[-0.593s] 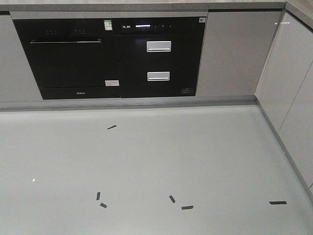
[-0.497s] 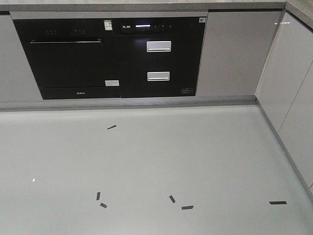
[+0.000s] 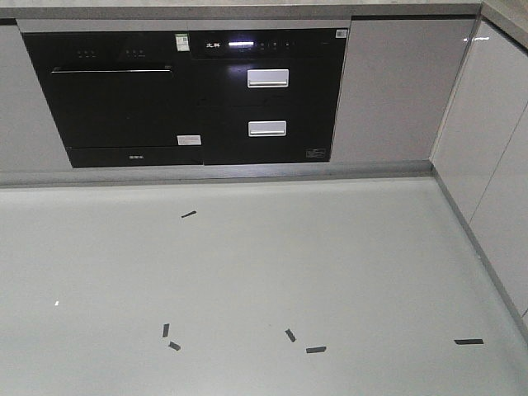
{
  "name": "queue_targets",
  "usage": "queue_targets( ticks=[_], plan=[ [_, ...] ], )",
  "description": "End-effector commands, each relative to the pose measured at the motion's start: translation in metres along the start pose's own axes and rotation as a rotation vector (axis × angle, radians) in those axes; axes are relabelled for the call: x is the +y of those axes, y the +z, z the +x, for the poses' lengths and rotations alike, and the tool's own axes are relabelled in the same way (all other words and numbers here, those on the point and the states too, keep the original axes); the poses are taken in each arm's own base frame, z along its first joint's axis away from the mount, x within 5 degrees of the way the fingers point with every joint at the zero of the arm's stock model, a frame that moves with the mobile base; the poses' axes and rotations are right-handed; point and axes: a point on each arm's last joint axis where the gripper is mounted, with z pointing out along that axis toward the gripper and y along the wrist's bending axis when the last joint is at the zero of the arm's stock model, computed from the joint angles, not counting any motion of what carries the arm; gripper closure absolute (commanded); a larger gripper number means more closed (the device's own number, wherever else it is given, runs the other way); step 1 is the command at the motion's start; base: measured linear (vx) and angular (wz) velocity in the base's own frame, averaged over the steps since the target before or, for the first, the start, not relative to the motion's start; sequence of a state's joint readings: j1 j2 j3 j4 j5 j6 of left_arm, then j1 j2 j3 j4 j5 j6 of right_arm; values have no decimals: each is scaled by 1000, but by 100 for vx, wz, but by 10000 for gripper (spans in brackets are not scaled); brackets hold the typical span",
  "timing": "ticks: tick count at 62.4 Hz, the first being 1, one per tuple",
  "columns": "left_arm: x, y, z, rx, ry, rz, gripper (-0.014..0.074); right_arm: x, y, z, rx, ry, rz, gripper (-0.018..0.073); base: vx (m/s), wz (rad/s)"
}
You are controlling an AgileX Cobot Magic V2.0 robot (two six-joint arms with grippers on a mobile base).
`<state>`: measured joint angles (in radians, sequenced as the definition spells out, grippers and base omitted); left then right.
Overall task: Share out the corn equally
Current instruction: 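Drive the base toward the counter with the pot of corn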
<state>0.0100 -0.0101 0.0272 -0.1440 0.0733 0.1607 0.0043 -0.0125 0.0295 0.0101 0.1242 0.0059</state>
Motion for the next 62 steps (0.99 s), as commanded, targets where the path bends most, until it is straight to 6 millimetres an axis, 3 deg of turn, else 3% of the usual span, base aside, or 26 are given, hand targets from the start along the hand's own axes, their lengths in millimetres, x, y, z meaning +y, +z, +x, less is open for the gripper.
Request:
queue_targets(
  ticks=[1,62],
  plan=[
    [1,-2,-7,-87,-13,-10,603,0,0,-5,-77,-5,5,564,0,0],
    [1,-2,-7,-87,-13,-10,603,0,0,-5,-77,-5,5,564,0,0]
  ],
)
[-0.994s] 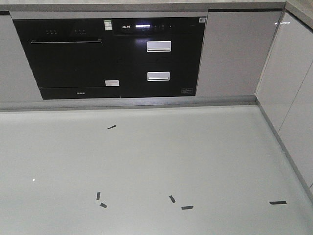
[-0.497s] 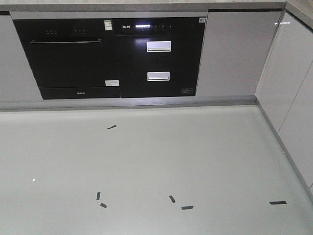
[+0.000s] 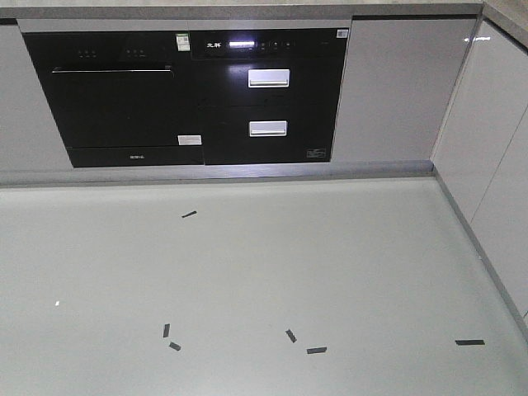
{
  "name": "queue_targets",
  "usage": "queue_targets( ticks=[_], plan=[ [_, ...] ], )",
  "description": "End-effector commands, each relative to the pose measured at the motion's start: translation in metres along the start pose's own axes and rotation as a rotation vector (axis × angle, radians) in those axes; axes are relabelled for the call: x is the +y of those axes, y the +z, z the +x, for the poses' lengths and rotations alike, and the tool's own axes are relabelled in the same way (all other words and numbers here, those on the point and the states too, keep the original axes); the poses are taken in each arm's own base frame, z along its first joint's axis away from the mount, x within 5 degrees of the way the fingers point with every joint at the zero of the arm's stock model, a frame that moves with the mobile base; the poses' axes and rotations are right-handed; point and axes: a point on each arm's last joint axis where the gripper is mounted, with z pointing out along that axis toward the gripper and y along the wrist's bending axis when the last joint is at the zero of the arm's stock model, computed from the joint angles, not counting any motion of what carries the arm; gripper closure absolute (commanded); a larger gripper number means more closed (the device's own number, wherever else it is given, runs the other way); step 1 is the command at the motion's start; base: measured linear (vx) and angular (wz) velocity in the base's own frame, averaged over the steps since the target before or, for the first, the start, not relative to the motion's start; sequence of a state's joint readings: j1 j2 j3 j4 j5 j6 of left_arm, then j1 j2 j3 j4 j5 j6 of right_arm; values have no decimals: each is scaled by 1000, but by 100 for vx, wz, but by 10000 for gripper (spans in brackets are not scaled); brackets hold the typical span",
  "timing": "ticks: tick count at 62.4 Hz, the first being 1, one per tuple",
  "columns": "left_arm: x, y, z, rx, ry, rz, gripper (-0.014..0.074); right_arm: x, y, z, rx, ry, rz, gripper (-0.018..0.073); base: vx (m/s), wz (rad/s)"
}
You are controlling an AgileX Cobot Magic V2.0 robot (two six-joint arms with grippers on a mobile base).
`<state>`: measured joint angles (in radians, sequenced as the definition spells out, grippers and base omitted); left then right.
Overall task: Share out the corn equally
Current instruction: 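Drive the base toward the counter with the pot of corn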
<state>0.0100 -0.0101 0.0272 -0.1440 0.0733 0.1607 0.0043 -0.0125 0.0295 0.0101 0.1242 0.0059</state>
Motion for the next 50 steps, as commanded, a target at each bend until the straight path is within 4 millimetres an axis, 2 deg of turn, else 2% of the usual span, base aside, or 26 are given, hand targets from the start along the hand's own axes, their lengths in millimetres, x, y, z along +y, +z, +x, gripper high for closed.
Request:
queue_targets(
  ticks=[1,50],
  plan=[
    [1,-2,-7,-87,-13,-10,603,0,0,-5,-77,-5,5,564,1,1],
    [1,-2,-7,-87,-13,-10,603,0,0,-5,-77,-5,5,564,5,3]
  ],
)
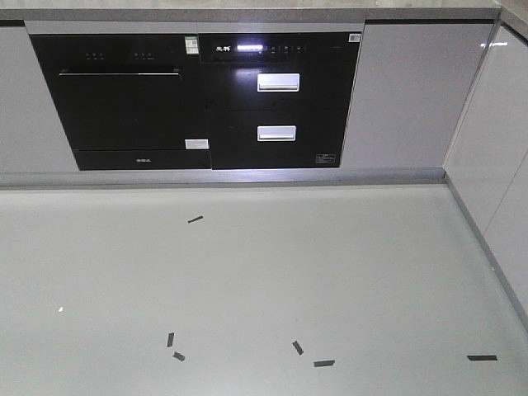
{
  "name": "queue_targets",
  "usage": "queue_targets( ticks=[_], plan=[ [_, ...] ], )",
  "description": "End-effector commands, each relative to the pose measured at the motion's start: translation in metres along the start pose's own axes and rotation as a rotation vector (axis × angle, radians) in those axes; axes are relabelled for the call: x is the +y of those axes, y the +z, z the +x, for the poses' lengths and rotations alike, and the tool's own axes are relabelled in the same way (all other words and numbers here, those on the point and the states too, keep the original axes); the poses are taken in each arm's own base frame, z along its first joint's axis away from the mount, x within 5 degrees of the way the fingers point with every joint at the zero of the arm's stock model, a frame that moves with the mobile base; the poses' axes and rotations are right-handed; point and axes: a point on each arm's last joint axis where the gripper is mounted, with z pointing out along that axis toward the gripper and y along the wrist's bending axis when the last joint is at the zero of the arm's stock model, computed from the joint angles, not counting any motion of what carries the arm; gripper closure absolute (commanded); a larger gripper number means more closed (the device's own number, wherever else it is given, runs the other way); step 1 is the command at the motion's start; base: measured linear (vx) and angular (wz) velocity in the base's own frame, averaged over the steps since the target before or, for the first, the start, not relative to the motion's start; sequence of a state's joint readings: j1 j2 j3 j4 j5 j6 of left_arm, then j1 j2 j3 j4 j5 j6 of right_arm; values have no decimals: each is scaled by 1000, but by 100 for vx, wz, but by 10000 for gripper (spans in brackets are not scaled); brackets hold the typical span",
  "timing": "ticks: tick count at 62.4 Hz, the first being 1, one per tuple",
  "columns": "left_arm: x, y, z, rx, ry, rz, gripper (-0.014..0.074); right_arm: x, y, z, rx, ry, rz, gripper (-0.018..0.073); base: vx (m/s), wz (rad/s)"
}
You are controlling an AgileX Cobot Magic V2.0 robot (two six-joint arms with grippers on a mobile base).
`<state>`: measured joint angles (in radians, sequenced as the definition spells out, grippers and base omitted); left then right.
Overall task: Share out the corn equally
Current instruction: 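Drive the base toward the counter with the pot of corn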
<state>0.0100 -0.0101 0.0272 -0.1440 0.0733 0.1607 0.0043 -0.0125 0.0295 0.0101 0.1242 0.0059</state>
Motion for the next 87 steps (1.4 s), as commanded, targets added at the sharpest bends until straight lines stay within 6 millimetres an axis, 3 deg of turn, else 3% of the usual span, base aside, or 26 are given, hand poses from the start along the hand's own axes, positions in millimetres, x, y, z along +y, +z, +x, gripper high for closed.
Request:
queue_targets(
  ticks=[1,87],
  plan=[
    [1,-2,-7,-87,-13,-10,603,0,0,-5,-77,-5,5,564,8,-4],
    [1,-2,-7,-87,-13,-10,603,0,0,-5,-77,-5,5,564,8,3]
  ],
)
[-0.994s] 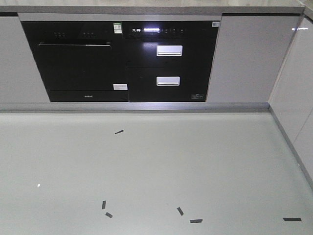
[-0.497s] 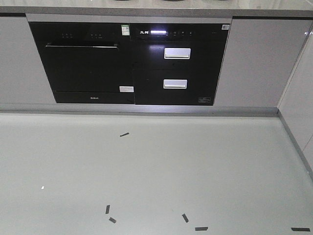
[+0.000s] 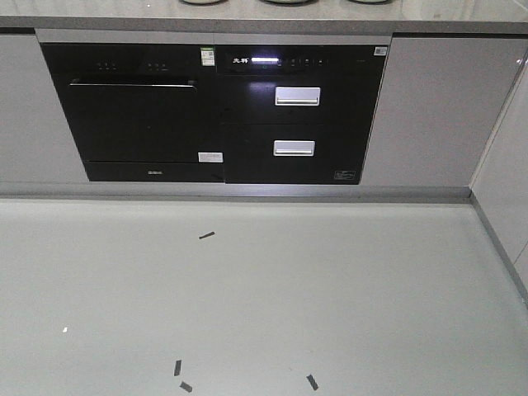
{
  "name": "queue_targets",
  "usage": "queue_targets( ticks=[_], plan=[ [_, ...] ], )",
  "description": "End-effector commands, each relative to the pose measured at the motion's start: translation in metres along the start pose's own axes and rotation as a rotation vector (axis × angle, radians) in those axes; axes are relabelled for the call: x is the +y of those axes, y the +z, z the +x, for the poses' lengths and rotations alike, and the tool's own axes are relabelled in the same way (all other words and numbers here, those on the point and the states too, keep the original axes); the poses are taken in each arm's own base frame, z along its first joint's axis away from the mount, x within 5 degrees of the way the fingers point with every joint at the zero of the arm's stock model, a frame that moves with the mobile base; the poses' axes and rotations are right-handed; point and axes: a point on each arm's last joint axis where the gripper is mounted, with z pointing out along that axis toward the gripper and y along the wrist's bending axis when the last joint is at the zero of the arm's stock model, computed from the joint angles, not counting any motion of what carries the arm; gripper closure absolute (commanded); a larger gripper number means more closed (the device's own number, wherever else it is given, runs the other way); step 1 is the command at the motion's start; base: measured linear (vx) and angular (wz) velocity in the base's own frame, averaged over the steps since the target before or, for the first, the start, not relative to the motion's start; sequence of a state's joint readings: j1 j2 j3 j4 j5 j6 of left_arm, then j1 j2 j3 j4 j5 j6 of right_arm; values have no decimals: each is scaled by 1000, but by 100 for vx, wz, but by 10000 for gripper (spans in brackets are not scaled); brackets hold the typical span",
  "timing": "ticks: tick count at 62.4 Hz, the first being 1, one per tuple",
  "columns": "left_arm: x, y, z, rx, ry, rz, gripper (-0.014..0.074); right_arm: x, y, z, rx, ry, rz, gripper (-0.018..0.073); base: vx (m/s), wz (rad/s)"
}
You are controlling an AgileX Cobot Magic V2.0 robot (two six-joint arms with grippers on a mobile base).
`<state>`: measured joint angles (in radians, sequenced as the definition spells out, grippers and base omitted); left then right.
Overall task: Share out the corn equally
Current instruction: 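Drive the base toward the counter with the pot of corn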
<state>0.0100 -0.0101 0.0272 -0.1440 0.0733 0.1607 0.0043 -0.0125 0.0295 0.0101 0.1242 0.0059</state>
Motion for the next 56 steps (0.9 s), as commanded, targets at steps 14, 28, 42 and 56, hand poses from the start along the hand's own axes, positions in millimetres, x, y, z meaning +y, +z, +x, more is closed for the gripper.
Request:
queue_targets(
  ticks=[14,28,42,56],
  plan=[
    [1,-2,-7,-87,-13,-10,603,0,0,-5,-77,-5,5,564,12,-3],
    [1,-2,-7,-87,-13,-10,603,0,0,-5,-77,-5,5,564,12,-2],
    [1,-2,-7,-87,-13,-10,603,0,0,-5,-77,-5,5,564,11,-1],
    [1,-2,-7,-87,-13,-10,603,0,0,-5,-77,-5,5,564,11,0]
  ],
)
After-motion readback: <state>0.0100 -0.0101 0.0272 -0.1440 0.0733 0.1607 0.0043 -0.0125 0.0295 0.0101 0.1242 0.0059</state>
